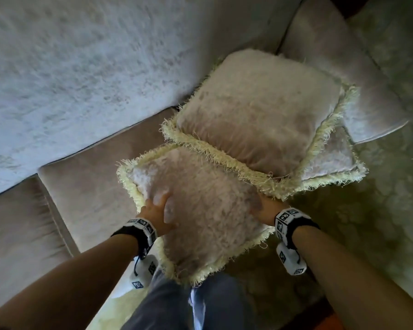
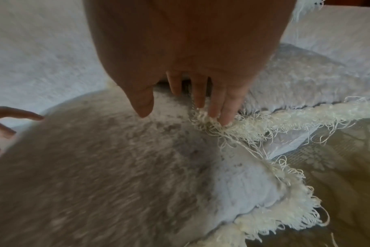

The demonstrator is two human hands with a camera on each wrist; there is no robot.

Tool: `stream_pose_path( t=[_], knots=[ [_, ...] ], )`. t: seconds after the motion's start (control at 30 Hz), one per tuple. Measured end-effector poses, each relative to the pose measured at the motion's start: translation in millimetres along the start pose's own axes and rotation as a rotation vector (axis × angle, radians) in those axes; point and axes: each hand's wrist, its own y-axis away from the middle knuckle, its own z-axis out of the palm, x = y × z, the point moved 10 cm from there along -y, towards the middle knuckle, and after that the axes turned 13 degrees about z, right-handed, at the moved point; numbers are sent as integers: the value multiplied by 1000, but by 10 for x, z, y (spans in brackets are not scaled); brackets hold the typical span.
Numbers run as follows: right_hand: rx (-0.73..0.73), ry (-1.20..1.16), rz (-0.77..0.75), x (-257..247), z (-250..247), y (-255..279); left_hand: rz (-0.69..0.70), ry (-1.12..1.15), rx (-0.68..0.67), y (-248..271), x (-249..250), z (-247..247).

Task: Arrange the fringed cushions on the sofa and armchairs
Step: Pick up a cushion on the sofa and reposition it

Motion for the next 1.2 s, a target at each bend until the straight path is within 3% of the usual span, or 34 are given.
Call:
stream_pose_path(
  t=[0.2,0.47,0.73,0.93,1.03,1.2],
  knots=[
    [-196,-134,155,-111,147,-448,-14,238,87,-308,-226,233],
    [-165,-318,142,-260,231,-741,-197,108,176,-403,-373,306],
    [-118,-435,71,-228,393,-1012,-143,463,318,-475,-458,572],
    [3,-372,3,-252,306,-969,-19,485,427,-315,-426,379],
    [58,-313,-122,-375,213,-798,44,459,444,-187,-397,261],
    [195,134,-275,-814,195,-372,92,390,464,119,-496,-33]
  ],
)
